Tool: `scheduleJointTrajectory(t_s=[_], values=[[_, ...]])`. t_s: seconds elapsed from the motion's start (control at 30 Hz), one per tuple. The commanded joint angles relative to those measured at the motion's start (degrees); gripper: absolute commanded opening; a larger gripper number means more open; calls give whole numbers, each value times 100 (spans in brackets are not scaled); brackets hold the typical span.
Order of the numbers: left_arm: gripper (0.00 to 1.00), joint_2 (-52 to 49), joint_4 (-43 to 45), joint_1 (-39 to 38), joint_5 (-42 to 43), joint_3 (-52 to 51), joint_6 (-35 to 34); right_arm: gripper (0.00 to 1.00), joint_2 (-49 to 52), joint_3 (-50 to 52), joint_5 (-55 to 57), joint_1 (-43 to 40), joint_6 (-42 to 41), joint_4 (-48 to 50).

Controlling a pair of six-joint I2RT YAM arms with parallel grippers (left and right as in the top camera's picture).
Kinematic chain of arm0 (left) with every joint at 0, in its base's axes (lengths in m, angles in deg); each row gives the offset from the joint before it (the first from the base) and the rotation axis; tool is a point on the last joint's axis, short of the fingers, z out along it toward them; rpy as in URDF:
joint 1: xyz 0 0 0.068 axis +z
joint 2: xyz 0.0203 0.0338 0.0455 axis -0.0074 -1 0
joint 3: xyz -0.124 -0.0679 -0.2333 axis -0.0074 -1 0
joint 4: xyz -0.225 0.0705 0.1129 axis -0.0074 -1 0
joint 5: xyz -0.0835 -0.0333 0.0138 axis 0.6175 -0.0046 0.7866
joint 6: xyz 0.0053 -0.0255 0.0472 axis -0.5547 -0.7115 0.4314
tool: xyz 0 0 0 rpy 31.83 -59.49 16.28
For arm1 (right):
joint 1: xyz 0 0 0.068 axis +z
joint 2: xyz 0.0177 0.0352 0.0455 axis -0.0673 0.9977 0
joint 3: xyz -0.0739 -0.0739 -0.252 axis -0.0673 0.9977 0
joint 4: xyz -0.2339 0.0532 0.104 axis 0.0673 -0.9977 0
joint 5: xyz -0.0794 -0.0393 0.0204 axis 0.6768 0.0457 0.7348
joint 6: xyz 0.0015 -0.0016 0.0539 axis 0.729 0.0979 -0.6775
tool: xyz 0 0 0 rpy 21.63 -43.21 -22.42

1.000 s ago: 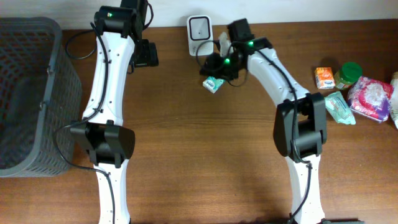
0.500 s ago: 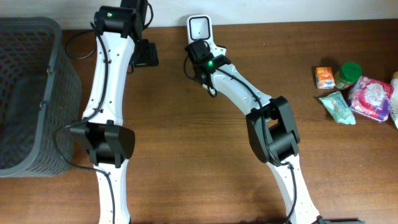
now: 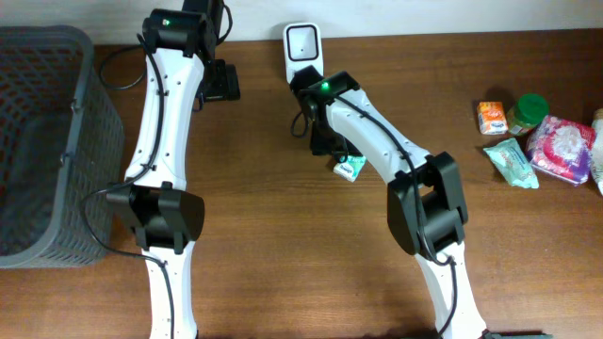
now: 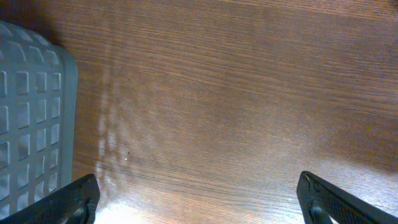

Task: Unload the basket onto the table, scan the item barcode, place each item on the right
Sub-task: 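Lower the teal tissue pack onto the table left of center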

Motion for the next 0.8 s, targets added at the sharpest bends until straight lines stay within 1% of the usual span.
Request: scheduleJointTrajectory(t_s=[0.0,0.03,0.07,0.1,0.13,0.17,0.2,0.27,0.33,0.37,0.4,0.43,0.47,0.5,0.57,0.63,0.7,0.77], values=[[99,-13,7,-2,17,48,68,59,-149,107,-361,13,-345,-59],[99,-13,7,-2,20,48,68,56,-66,153,-356,13,-555,-28],[99,-13,7,-2,17,48,68,51,7,212,-341,11,-688,4],[99,-13,7,0,20,50,68,50,48,291,-317,4,-905,28],[99,-13,7,11,17,50,70,47,72,409,-289,7,-1069,122],[99,-15,7,9,17,50,68,45,105,533,-273,22,-1152,286],[99,-13,7,4,17,50,68,45,129,595,-210,35,-1150,398],[99,-13,7,4,20,48,68,36,129,741,-160,39,-1152,577],[99,-15,7,4,17,48,68,34,129,1029,-37,37,-1150,769],[99,-13,7,4,20,48,68,28,129,1121,-37,37,-1150,828],[99,-13,7,4,17,48,68,10,129,1172,-42,37,-1145,800],[99,-13,7,9,20,50,68,4,127,1169,-87,37,-1141,754],[99,-13,7,9,17,48,70,4,90,1117,-103,26,-1113,673],[99,-13,7,4,17,48,68,4,68,1032,-118,13,-951,619],[99,-13,7,4,20,50,68,4,-48,649,-420,-61,-262,466],[99,-13,7,4,17,48,68,4,-254,107,-1423,-212,669,411],[99,-13,7,4,20,48,68,4,-372,-240,-2374,-378,1200,413],[99,-13,7,11,17,48,68,4,-385,-439,-3711,-625,1917,514]])
